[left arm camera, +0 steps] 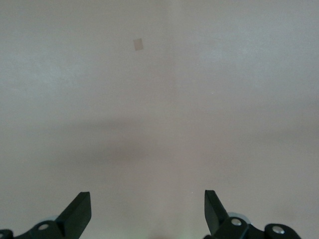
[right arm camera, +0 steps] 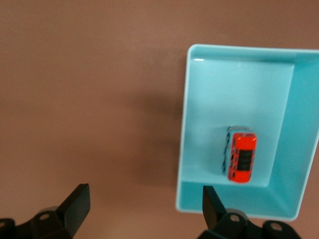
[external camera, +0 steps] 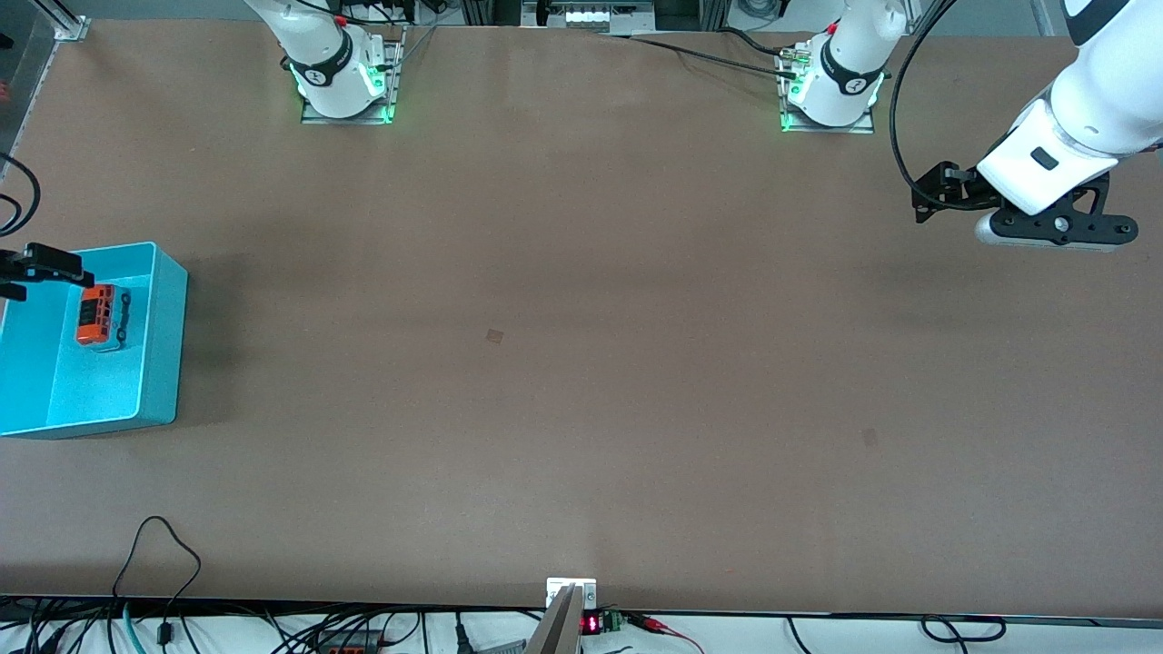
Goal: Wind up bus and store in blue box
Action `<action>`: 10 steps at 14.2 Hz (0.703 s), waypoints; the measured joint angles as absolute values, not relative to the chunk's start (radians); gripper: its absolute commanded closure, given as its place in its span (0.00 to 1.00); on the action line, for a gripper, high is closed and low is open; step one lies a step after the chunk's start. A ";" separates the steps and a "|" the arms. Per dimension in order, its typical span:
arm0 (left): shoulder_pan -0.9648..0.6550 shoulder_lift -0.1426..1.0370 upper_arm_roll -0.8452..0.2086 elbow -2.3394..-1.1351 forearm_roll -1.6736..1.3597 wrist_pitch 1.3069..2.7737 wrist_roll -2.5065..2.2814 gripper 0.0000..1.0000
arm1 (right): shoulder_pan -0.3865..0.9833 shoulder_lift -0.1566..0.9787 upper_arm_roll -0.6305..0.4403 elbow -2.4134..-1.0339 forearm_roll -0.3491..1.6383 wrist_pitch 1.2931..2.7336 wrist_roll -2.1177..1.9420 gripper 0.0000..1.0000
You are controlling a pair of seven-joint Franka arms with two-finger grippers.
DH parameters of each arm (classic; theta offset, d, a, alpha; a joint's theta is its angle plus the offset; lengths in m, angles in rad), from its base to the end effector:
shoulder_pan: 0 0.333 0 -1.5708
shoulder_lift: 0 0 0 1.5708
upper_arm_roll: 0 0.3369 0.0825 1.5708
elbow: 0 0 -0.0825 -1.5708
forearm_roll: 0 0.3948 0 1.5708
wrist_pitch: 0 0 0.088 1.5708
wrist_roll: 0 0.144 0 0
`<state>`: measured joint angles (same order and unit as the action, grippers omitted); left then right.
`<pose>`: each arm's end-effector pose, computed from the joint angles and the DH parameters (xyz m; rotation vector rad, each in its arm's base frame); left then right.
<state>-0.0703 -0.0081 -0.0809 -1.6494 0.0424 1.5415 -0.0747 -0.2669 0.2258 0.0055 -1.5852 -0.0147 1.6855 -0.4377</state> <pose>0.5472 -0.0773 0.5731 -3.0818 0.1192 0.1456 0.6063 -0.1645 0.4752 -3.0928 -0.2773 0.1903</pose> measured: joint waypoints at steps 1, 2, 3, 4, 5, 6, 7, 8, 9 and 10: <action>-0.070 -0.008 -0.081 -1.649 0.042 1.541 -0.075 0.00 | -0.260 0.211 0.023 -1.568 -0.017 1.638 -0.401 0.00; -0.070 -0.008 -0.081 -1.649 0.042 1.541 -0.075 0.00 | -0.248 0.196 0.033 -1.553 -0.017 1.596 -0.370 0.00; -0.070 -0.008 -0.081 -1.649 0.042 1.541 -0.075 0.00 | -0.232 0.183 0.037 -1.536 -0.017 1.554 -0.346 0.00; -0.070 -0.008 -0.081 -1.649 0.042 1.540 -0.075 0.00 | -0.210 0.171 0.039 -1.517 -0.017 1.513 -0.326 0.00; -0.070 -0.008 -0.081 -1.649 0.042 1.540 -0.075 0.00 | -0.190 0.160 0.039 -1.499 -0.017 1.480 -0.306 0.00; -0.070 -0.008 -0.081 -1.649 0.042 1.540 -0.075 0.00 | -0.172 0.149 0.039 -1.483 -0.017 1.455 -0.286 0.00; -0.068 -0.008 -0.080 -1.649 0.042 1.540 -0.075 0.00 | -0.156 0.135 0.039 -1.473 -0.017 1.432 -0.270 0.00; -0.065 -0.008 -0.079 -1.649 0.042 1.540 -0.075 0.00 | -0.144 0.122 0.038 -1.469 -0.017 1.411 -0.264 0.00; -0.063 -0.008 -0.078 -1.649 0.042 1.540 -0.075 0.00 | -0.131 0.109 0.033 -1.469 -0.017 1.395 -0.259 0.00; -0.061 -0.008 -0.077 -1.649 0.042 1.540 -0.075 0.00 | -0.111 0.101 0.018 -1.469 -0.017 1.389 -0.253 0.00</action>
